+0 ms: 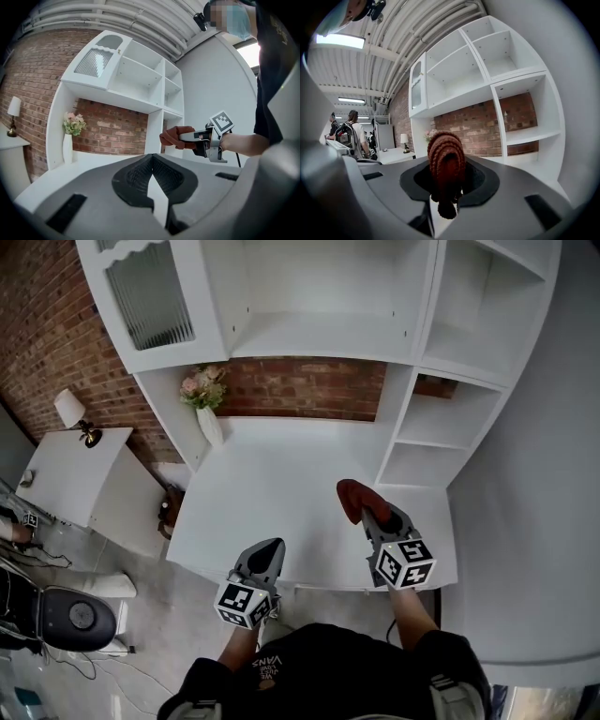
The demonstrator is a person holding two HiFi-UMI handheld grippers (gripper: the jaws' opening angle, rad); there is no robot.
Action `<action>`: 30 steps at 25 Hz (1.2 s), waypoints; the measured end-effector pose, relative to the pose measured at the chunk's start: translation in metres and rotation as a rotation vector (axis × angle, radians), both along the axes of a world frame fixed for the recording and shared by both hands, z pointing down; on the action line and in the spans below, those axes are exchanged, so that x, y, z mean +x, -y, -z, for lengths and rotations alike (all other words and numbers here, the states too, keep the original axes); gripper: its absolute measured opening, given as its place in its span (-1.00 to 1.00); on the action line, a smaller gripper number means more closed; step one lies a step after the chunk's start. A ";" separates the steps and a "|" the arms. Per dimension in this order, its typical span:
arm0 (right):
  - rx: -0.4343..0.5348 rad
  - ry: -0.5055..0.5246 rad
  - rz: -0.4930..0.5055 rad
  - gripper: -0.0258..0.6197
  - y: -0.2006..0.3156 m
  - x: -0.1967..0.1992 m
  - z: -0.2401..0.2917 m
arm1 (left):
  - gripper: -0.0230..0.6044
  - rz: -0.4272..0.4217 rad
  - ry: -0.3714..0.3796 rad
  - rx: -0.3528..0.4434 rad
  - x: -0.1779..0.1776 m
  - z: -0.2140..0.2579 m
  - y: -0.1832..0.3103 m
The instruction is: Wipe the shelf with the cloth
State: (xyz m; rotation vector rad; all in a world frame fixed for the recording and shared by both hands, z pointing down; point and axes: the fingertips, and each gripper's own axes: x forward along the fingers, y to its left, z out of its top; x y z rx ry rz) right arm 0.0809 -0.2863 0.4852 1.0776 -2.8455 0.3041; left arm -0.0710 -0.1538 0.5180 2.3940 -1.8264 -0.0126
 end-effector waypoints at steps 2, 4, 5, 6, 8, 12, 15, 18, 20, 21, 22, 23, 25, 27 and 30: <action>-0.013 0.023 -0.014 -0.61 -0.006 0.004 -0.006 | -0.91 0.018 -0.004 -0.008 0.002 -0.004 -0.005; -0.030 0.038 -0.023 -0.61 -0.012 0.006 -0.013 | -0.91 0.033 -0.006 -0.016 0.002 -0.007 -0.009; -0.039 0.041 -0.024 -0.61 -0.015 0.007 -0.017 | -0.91 0.038 -0.006 -0.018 0.003 -0.008 -0.011; -0.047 0.040 -0.024 -0.61 -0.018 0.007 -0.021 | -0.91 0.042 -0.006 -0.018 0.003 -0.009 -0.012; -0.061 0.035 -0.025 -0.61 -0.022 0.009 -0.029 | -0.90 0.051 -0.006 -0.016 0.004 -0.009 -0.014; -0.077 0.033 -0.026 -0.62 -0.028 0.011 -0.039 | -0.91 0.069 -0.007 -0.019 0.002 -0.013 -0.018; -0.087 0.020 -0.021 -0.62 -0.031 0.012 -0.045 | -0.91 0.072 -0.005 -0.029 0.003 -0.015 -0.020; -0.092 0.012 -0.013 -0.62 -0.034 0.013 -0.048 | -0.91 0.074 -0.005 -0.033 0.005 -0.016 -0.020; -0.092 0.011 -0.009 -0.63 -0.034 0.012 -0.050 | -0.91 0.075 -0.004 -0.030 0.006 -0.017 -0.019; -0.090 0.011 -0.007 -0.63 -0.034 0.012 -0.050 | -0.91 0.075 -0.003 -0.028 0.007 -0.017 -0.019; -0.087 0.010 -0.004 -0.63 -0.034 0.012 -0.050 | -0.91 0.075 -0.002 -0.026 0.007 -0.016 -0.018; -0.084 0.010 -0.001 -0.63 -0.034 0.012 -0.050 | -0.91 0.075 -0.001 -0.025 0.008 -0.016 -0.018; -0.082 0.011 0.002 -0.63 -0.034 0.012 -0.050 | -0.91 0.071 -0.002 -0.024 0.010 -0.016 -0.018; -0.082 0.012 0.004 -0.63 -0.034 0.013 -0.051 | -0.91 0.068 -0.003 -0.023 0.013 -0.017 -0.018; -0.082 0.012 0.005 -0.63 -0.035 0.014 -0.051 | -0.91 0.071 -0.001 -0.025 0.014 -0.017 -0.018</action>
